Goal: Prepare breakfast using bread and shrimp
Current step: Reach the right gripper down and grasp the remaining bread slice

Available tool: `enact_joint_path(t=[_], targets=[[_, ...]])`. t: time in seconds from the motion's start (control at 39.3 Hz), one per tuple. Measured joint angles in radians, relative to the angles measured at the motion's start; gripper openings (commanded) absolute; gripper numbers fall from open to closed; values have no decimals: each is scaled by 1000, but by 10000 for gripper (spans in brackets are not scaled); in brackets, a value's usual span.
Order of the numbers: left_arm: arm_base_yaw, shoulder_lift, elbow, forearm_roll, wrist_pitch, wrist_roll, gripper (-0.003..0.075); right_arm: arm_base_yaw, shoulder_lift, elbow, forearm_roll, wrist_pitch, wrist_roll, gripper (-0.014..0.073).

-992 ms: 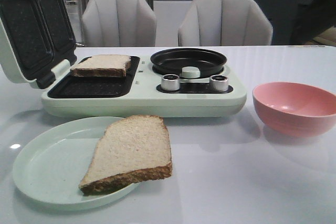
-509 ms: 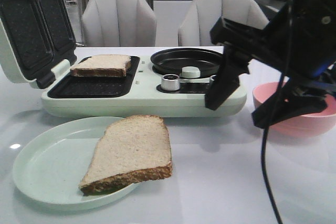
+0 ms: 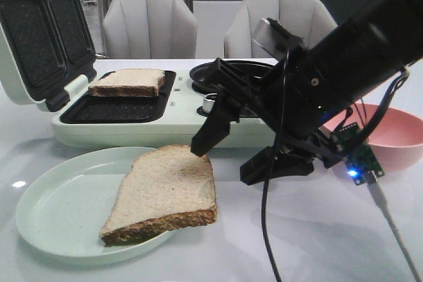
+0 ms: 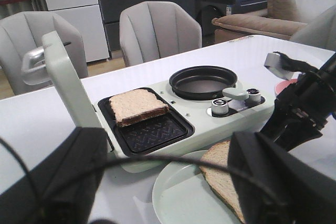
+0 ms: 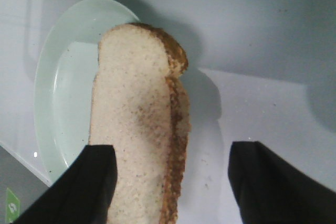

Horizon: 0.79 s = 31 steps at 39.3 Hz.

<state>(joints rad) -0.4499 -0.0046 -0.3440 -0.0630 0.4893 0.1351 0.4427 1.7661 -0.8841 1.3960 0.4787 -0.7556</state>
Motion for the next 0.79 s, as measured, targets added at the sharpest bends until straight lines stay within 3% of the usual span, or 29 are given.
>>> enact_joint_path(t=[0.31,0.64,0.79], targets=[[0,0,0,0,0,0,533,0,96,-35,199,49,-173,543],[0,0,0,0,0,0,532,0,124,-56,221,78,-219,373],[0,0,0,0,0,0,533,0,128,-56,222,78,-222,244]])
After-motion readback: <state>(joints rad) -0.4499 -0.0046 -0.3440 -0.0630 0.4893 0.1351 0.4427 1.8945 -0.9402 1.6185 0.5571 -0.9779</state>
